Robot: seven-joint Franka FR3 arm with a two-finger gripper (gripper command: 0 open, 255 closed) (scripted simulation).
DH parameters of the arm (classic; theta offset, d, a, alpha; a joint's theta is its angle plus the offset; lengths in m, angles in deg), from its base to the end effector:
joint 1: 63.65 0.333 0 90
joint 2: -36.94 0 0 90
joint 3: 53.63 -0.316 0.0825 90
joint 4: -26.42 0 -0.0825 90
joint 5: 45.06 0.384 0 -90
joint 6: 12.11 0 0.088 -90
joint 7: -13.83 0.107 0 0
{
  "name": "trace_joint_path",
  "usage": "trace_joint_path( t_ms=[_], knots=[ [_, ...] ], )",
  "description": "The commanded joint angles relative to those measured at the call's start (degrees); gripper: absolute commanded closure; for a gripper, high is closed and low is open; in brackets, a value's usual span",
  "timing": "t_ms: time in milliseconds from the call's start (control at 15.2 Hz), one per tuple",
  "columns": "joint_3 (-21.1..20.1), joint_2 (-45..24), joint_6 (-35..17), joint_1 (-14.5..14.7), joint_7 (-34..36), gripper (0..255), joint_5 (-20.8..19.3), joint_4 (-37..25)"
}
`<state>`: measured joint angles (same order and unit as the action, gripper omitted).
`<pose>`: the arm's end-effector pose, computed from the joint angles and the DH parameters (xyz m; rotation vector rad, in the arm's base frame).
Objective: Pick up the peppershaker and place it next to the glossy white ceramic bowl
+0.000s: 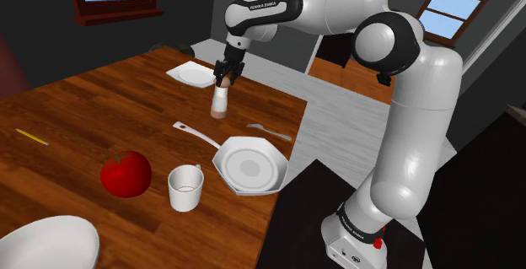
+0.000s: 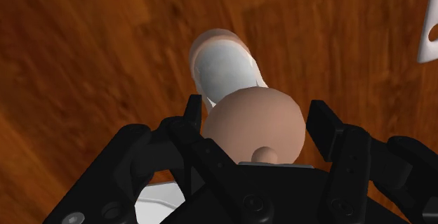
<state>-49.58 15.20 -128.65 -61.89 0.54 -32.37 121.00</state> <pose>0.6635 -0.0092 0.3945 -2.9679 -0.1461 -0.0429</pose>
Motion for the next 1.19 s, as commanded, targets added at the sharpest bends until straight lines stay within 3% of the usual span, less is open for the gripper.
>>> trace_joint_path(
  t_ms=[0, 462, 1122],
  knots=[
    [0.0, -0.01, 0.0, 0.0, 0.0, 255, 0.0, 0.01],
    [0.0, -0.01, -0.01, 0.0, 0.0, 255, 0.0, 0.01],
    [0.21, 1.91, 6.73, -0.07, 1.31, 255, -0.69, -4.92]
  ],
)
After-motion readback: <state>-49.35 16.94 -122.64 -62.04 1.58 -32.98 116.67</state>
